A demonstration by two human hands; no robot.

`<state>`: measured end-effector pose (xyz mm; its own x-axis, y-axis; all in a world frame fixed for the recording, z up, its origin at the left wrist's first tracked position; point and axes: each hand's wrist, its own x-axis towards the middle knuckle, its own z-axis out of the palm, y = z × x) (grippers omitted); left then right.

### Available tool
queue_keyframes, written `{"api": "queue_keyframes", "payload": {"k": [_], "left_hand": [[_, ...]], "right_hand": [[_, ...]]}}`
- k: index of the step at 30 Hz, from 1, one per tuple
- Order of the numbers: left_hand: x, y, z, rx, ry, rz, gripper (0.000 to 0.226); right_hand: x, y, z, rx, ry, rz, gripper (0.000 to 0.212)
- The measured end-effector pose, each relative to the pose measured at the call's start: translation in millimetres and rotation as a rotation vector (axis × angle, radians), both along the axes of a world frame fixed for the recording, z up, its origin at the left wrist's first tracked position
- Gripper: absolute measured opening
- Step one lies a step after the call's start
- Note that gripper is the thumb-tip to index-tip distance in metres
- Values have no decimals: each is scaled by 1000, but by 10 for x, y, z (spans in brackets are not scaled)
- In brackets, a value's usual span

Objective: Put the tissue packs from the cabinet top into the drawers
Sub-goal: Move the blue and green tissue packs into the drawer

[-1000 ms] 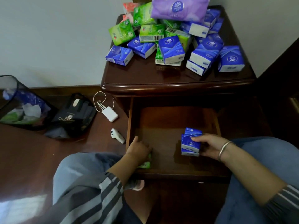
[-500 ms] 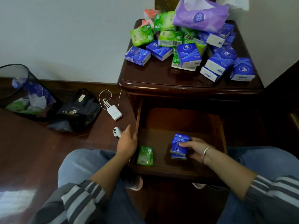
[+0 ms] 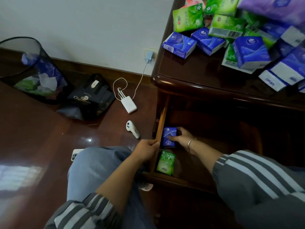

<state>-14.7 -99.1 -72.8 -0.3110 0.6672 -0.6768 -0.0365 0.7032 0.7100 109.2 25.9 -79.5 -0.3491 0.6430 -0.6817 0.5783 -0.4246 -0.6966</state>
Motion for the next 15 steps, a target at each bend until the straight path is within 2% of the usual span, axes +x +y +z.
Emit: {"api": "queue_keyframes", "payload": {"k": [4, 7, 10, 13, 15], "left_hand": [[-43, -1, -21, 5, -12, -21, 29], [-53, -10, -21, -3, -24, -24, 32], [-55, -15, -21, -4, -2, -24, 35], [-48, -19, -6, -9, -1, -9, 36], [-24, -22, 26, -4, -8, 12, 35]], "right_hand": [[8, -64, 6, 65, -22, 120, 85], [177, -137, 54, 19, -38, -42, 69], [371, -368, 65, -199, -46, -277, 53], [388, -674, 76, -492, 99, -387, 56], [322, -736, 90, -587, 186, -354, 61]]}}
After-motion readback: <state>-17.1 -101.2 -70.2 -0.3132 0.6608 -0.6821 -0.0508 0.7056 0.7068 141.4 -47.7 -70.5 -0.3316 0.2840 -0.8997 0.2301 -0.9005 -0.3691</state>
